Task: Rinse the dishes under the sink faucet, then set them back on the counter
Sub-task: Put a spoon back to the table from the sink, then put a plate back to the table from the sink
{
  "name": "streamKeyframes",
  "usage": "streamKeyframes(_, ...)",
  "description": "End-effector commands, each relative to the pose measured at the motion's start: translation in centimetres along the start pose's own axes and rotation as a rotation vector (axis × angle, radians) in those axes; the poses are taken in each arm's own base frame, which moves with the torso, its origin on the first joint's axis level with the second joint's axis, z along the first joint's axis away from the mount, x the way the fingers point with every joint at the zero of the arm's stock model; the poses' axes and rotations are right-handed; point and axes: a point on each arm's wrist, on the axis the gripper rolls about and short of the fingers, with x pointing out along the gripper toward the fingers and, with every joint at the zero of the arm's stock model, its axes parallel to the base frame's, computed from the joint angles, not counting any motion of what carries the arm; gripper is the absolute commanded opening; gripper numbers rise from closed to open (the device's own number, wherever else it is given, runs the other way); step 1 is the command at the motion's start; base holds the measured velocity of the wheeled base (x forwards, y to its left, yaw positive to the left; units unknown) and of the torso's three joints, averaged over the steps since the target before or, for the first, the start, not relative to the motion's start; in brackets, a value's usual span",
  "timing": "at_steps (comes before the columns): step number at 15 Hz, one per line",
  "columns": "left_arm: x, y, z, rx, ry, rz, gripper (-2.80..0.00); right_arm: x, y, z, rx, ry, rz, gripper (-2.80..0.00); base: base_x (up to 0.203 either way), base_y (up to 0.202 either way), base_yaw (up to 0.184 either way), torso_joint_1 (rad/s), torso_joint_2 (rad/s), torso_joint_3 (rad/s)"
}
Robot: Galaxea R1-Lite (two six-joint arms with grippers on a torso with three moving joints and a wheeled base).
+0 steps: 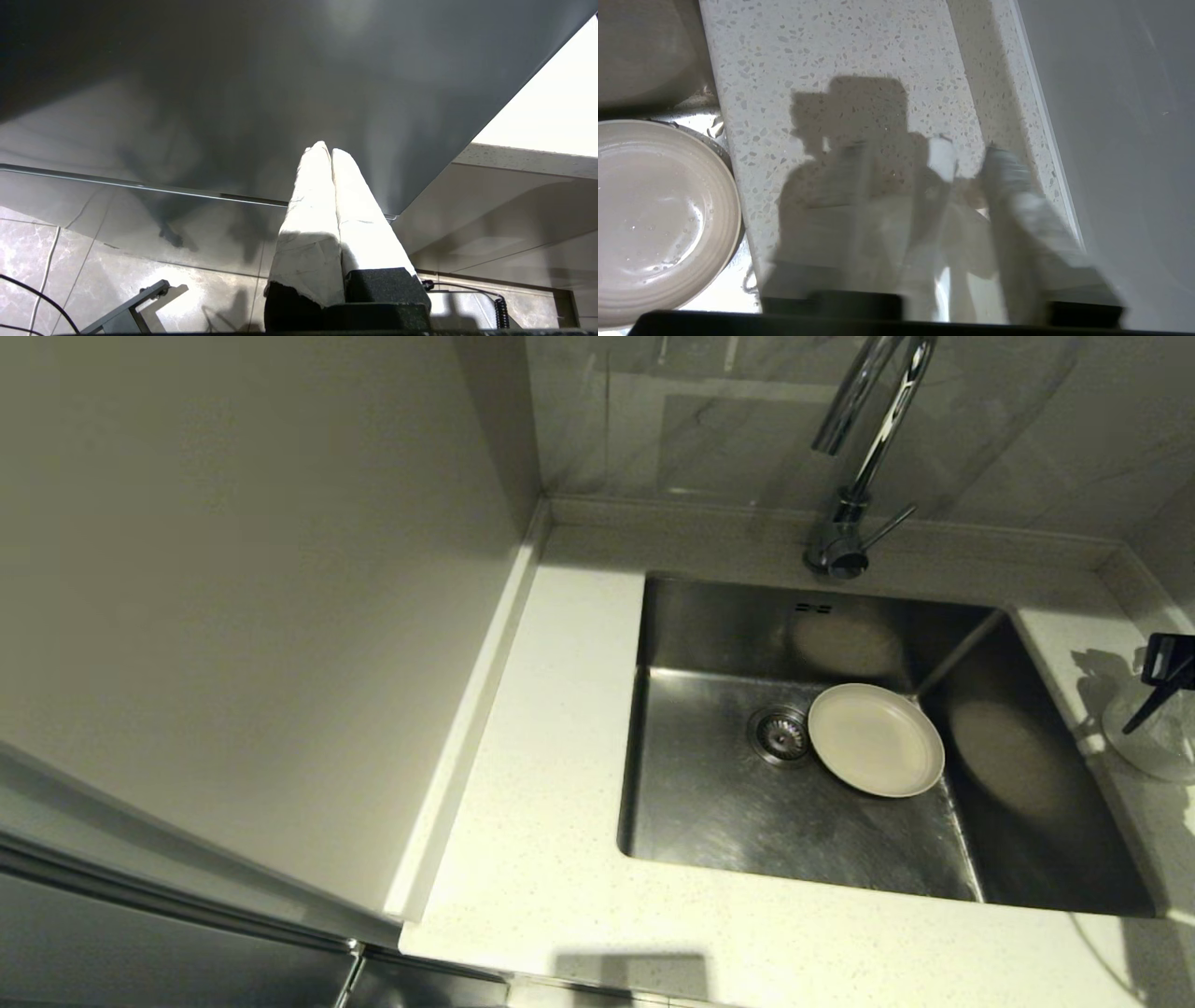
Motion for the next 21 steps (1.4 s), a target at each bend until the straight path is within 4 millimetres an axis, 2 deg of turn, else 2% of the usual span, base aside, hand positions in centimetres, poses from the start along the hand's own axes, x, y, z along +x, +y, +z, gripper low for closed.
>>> streamKeyframes(1, 0.0, 0.0, 0.0, -0.001, -0.003, 0.0, -2.8, -0.2, 0.0, 0.2, 0.0, -0.008, -0.001, 0.0, 0.0, 0.0, 0.0, 0.0, 0.0, 0.0)
streamKeyframes(3, 0.0, 0.0, 0.0, -0.001, -0.003, 0.0, -2.8, -0.4, -0.1, 0.4, 0.001, -0.02, -0.003, 0.0, 0.0, 0.0, 0.0, 0.0, 0.0, 0.0)
streamKeyframes(5, 0.0, 0.0, 0.0, -0.001, -0.003, 0.0, -2.8, -1.1, -0.3, 1.5, 0.005, -0.066, -0.008, 0.0, 0.0, 0.0, 0.0, 0.0, 0.0, 0.0)
streamKeyframes(8, 0.0, 0.0, 0.0, -0.001, -0.003, 0.0, -2.8, -4.3, -0.6, 6.0, -0.035, -0.26, -0.01, 0.0, 0.0, 0.0, 0.0, 0.0, 0.0, 0.0)
streamKeyframes(11, 0.0, 0.0, 0.0, -0.001, -0.003, 0.0, -2.8, -8.0, 2.4, 7.9, -0.135, -0.36, 0.117, 0.0, 0.0, 0.0, 0.0, 0.0, 0.0, 0.0)
streamKeyframes(15, 0.0, 0.0, 0.0, -0.001, -0.003, 0.0, -2.8, -11.7, 7.9, 7.6, -0.196, -0.339, 0.241, 0.0, 0.0, 0.0, 0.0, 0.0, 0.0, 0.0)
streamKeyframes(16, 0.0, 0.0, 0.0, -0.001, -0.003, 0.0, -2.8, -12.0, 9.0, 7.0, -0.228, -0.302, 0.25, -2.8, 0.0, 0.0, 0.0, 0.0, 0.0, 0.0)
streamKeyframes(18, 0.0, 0.0, 0.0, -0.001, -0.003, 0.0, -2.8, -11.9, 10.5, 5.6, -0.274, -0.234, 0.25, -2.8, 0.0, 0.0, 0.0, 0.0, 0.0, 0.0)
streamKeyframes(21, 0.0, 0.0, 0.0, -0.001, -0.003, 0.0, -2.8, -10.5, 11.9, 2.3, -0.332, -0.115, 0.236, -2.8, 0.0, 0.0, 0.0, 0.0, 0.0, 0.0)
